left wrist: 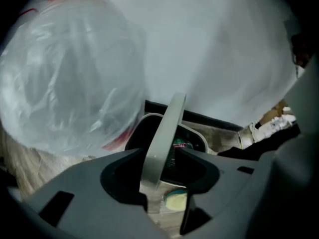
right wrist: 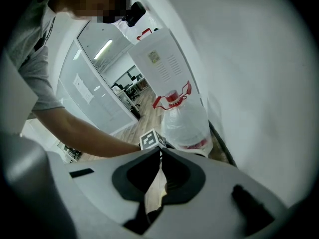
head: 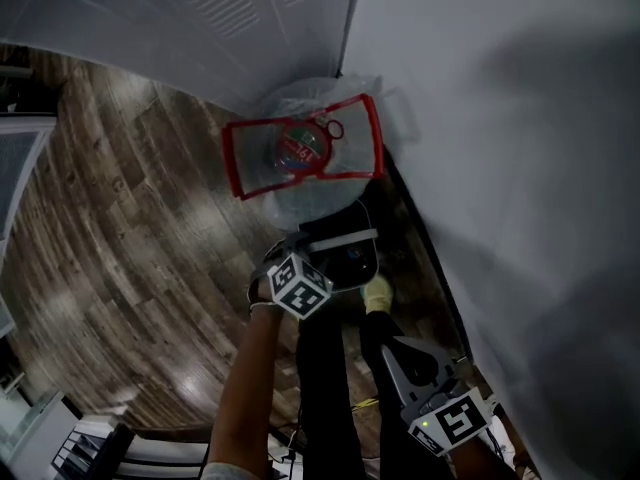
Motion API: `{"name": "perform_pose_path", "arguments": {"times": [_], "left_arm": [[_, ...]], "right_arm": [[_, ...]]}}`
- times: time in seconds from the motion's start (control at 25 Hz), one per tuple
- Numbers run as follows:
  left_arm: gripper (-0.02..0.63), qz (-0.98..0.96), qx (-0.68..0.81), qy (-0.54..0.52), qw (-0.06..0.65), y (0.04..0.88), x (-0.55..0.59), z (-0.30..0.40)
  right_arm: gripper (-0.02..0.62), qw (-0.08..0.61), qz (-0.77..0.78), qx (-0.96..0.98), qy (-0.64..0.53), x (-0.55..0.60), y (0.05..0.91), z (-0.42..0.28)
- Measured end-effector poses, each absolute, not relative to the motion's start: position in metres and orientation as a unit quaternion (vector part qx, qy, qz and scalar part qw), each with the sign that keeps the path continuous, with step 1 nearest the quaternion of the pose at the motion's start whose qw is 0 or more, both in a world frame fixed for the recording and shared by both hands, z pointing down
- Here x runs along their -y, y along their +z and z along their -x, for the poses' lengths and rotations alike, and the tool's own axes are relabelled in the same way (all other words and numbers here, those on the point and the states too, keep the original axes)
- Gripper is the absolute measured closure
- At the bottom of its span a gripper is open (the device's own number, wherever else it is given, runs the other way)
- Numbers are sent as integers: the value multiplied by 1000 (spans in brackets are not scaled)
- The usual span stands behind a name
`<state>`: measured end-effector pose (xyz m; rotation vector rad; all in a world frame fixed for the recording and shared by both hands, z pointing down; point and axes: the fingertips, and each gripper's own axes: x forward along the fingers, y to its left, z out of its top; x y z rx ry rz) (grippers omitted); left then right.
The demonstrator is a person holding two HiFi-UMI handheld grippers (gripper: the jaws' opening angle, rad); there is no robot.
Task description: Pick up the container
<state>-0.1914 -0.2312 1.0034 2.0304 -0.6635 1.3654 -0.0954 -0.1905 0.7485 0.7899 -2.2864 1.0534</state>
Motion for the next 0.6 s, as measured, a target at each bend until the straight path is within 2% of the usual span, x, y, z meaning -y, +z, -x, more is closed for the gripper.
{"name": "perform_pose_path", "arguments": {"times": [0.12, 0.28, 0.36, 0.48, 0.6], "left_arm": [[420, -781, 209, 523, 271, 1000, 226, 165], [444, -781, 195, 525, 276, 1008, 226, 136], [483, -781, 171, 538, 266, 1010, 221, 128], [574, -783, 114, 559, 248, 1009, 200, 120], [592, -785, 70, 562, 250, 1003, 177, 115]], "right_arm": [[563, 246, -294, 842, 381, 195, 745, 91], [565, 247, -301, 840, 379, 196, 744, 81], [565, 249, -304, 838, 378, 194, 746, 75], [563, 251, -306, 837, 378, 191, 746, 68], [565, 252, -303, 841, 370, 190, 740, 68]]}}
